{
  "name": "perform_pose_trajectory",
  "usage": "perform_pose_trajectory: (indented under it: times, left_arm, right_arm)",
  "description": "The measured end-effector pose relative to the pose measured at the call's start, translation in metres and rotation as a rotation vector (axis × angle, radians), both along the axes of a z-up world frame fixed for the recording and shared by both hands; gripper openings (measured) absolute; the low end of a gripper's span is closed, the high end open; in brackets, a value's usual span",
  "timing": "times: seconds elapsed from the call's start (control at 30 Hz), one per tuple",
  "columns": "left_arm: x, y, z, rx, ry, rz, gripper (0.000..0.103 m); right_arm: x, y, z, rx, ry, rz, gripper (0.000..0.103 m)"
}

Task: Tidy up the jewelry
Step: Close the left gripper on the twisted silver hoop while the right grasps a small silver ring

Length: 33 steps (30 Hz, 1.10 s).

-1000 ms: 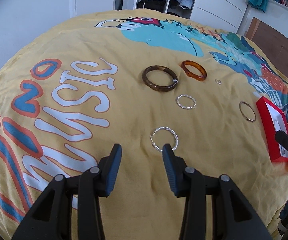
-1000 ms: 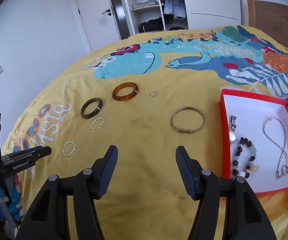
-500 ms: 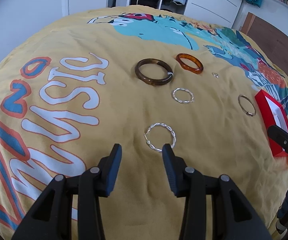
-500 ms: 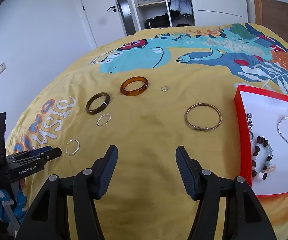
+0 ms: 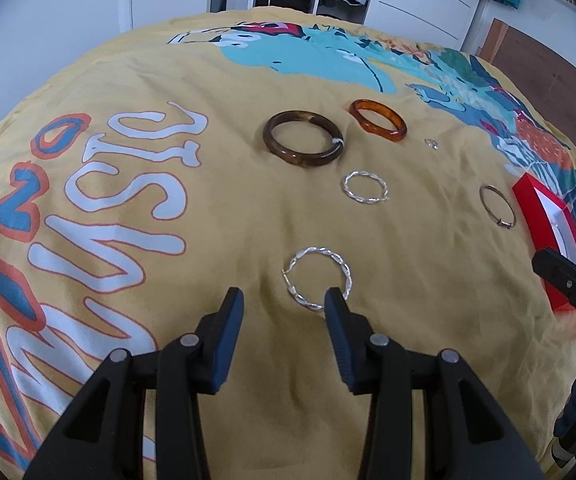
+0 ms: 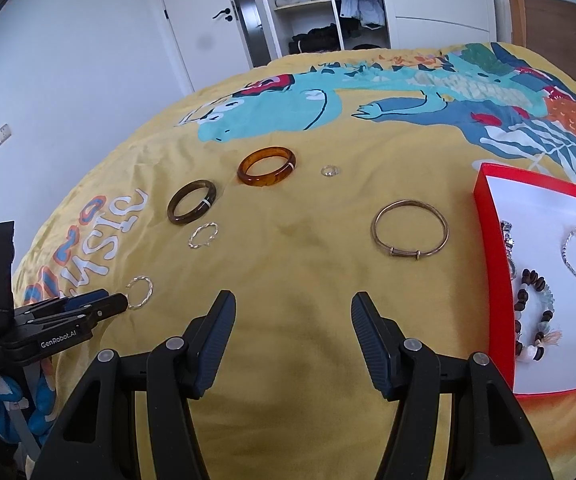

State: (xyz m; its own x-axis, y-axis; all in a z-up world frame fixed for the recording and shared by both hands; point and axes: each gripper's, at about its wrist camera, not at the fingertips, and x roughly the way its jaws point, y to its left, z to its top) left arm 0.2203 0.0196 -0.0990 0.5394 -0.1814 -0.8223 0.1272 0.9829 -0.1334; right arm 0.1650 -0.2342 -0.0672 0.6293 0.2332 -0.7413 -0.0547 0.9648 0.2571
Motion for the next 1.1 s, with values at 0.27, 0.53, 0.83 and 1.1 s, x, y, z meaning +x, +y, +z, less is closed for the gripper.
perform_pose_trajectory:
  times: [0.27,0.53,0.83,1.1]
  left_arm:
    - [0.007,-0.002,-0.006,0.009,0.002,-0.004,0.04]
    - [0.013,-0.002,-0.01,0.013,0.002,-0.011,0.04]
    - [0.02,-0.005,-0.018,0.016,-0.002,-0.027,0.04]
    - [0.029,-0.011,-0.021,0.038,-0.019,-0.04,0.035]
  right_arm:
    - [0.01,-0.008,-0.008,-0.007,0.001,-0.027,0.059]
    - [0.024,-0.014,-0.01,-0.004,-0.009,-0.053,0.059]
    - [0.032,-0.014,-0.019,-0.001,-0.005,-0.058,0.059]
    - [0.039,-0.015,-0.03,-0.004,0.007,-0.068,0.059]
